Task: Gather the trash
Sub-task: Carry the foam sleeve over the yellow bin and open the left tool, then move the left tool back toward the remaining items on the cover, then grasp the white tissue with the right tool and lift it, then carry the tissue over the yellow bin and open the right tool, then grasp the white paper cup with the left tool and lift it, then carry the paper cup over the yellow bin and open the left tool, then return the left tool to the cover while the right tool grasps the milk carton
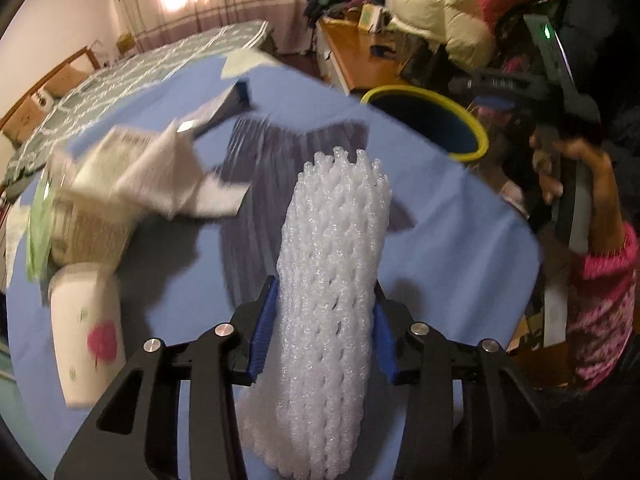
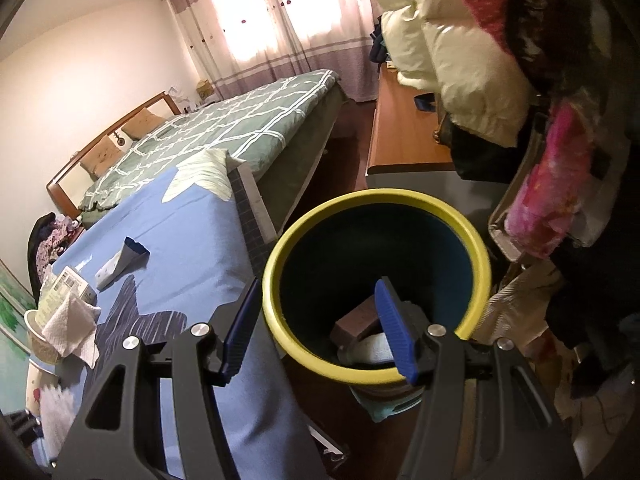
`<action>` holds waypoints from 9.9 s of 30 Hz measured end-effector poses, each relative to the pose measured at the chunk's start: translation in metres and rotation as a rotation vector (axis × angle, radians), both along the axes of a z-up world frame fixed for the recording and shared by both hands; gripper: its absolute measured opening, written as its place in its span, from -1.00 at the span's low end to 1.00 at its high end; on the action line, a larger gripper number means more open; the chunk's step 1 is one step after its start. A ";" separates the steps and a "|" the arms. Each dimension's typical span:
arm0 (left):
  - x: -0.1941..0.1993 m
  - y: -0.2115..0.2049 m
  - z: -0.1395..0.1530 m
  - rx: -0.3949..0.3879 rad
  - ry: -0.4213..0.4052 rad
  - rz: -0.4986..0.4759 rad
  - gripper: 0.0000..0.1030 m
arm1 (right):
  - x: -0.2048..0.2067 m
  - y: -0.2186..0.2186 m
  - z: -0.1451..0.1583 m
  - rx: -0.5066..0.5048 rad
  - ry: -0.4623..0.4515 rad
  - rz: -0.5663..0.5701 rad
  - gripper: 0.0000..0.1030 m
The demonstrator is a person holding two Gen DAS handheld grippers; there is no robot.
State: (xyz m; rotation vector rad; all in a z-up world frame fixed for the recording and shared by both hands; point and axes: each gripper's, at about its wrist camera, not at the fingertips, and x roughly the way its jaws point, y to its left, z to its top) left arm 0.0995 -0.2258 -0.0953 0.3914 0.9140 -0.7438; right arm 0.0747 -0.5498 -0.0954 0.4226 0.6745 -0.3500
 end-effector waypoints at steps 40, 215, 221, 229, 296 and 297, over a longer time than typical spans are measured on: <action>0.097 -0.304 0.000 -0.092 0.068 -0.096 0.73 | -0.087 -0.076 -0.004 -0.004 -0.011 -0.172 0.23; 0.073 0.142 -0.008 -0.165 0.053 0.465 0.24 | 0.054 0.067 -0.025 0.014 0.059 0.049 0.00; 0.048 0.119 0.004 -0.162 0.018 0.421 0.24 | 0.048 0.065 -0.021 0.014 0.025 0.035 0.00; 0.043 0.061 0.014 -0.175 0.008 0.298 0.24 | 0.029 0.055 -0.016 0.002 0.001 0.025 0.00; 0.054 0.069 0.040 -0.231 -0.192 0.497 0.83 | 0.028 0.073 -0.006 -0.043 0.003 0.089 0.13; 0.051 0.089 0.041 -0.234 -0.208 0.542 0.83 | 0.036 0.090 -0.006 -0.047 0.007 0.126 0.13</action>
